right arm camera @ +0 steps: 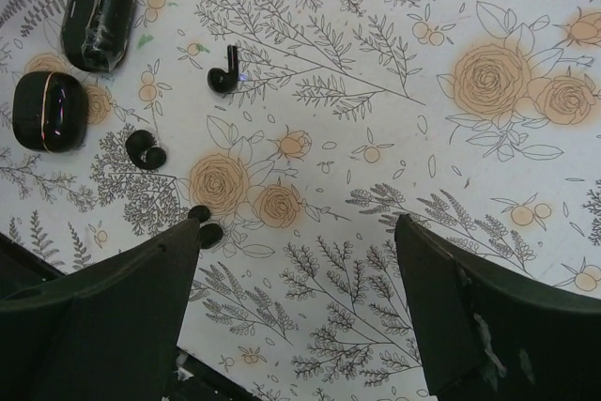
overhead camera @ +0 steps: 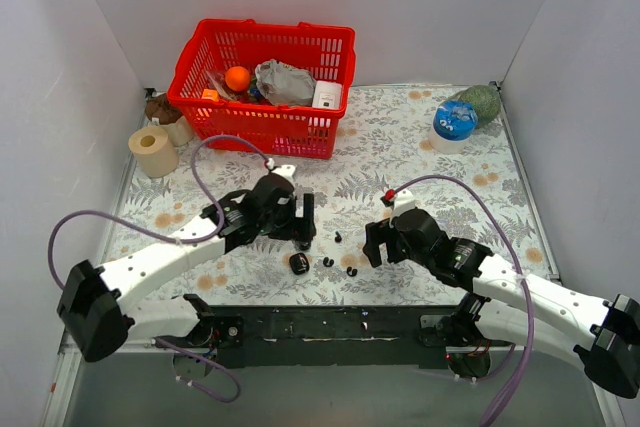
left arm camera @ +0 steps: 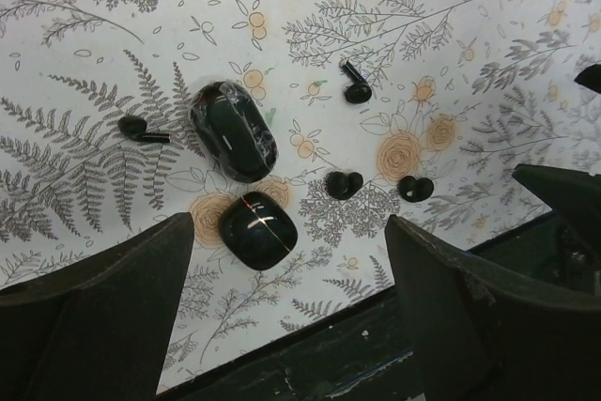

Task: Insert the wireless bluetooth earbuds into the charging case
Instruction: Adjust the charging case at the center of the board.

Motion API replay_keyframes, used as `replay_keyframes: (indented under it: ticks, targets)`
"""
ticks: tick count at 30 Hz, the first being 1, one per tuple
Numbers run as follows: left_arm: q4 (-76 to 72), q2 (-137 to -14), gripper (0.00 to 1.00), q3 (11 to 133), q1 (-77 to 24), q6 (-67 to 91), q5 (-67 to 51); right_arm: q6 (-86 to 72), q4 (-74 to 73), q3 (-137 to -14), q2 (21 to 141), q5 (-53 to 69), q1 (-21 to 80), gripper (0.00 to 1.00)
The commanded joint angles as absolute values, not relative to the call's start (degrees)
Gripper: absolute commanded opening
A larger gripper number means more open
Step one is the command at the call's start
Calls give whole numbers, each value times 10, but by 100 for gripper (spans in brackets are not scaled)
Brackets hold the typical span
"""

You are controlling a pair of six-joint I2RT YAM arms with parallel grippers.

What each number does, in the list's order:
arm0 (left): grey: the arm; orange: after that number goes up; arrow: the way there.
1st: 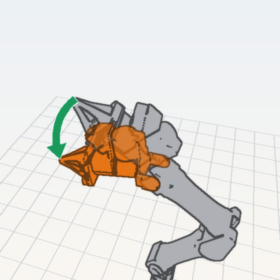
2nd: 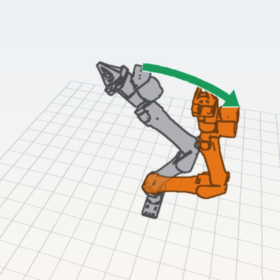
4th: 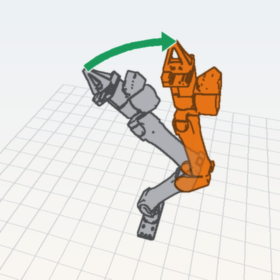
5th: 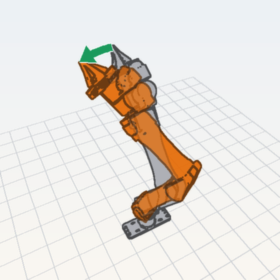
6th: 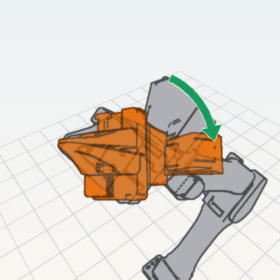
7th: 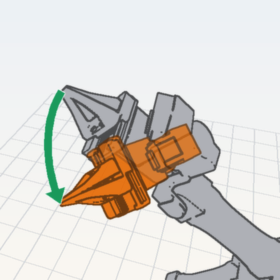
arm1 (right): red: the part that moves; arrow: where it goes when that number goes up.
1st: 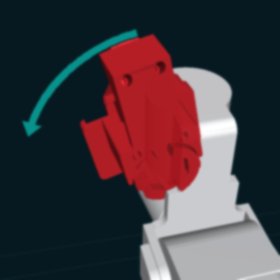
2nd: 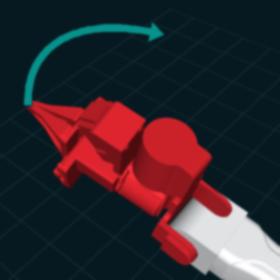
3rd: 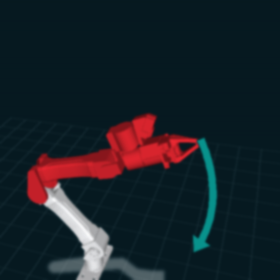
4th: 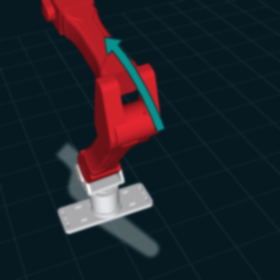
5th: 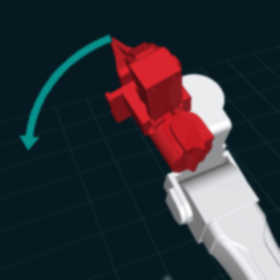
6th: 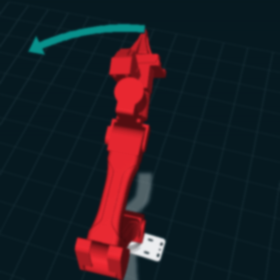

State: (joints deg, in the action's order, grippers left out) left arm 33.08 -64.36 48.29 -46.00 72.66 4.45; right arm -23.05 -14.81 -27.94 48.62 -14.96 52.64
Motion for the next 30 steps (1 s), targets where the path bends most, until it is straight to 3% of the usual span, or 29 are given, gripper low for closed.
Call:
replay_keyframes:
  ticks: [1,9,12,16,17,20,30]
  targets:
    - [383,-722,83,542,-487,665,114,-228,-122,-301,490,-123,529,91]
    - [450,-705,77,535,-488,817,192,-233,-127,-293,463,-116,531,87]
    - [444,-666,61,478,-490,906,177,-232,-127,-293,457,-119,530,87]
    - [424,-607,29,401,-493,973,170,-236,-127,-289,447,-121,530,86]
    - [427,-593,15,391,-493,980,177,-237,-127,-288,444,-120,530,86]
    - [423,-586,0,369,-493,992,180,-242,-132,-287,438,-120,530,85]
    - [311,-618,0,328,-493,993,200,-260,-154,-286,412,-116,530,83]
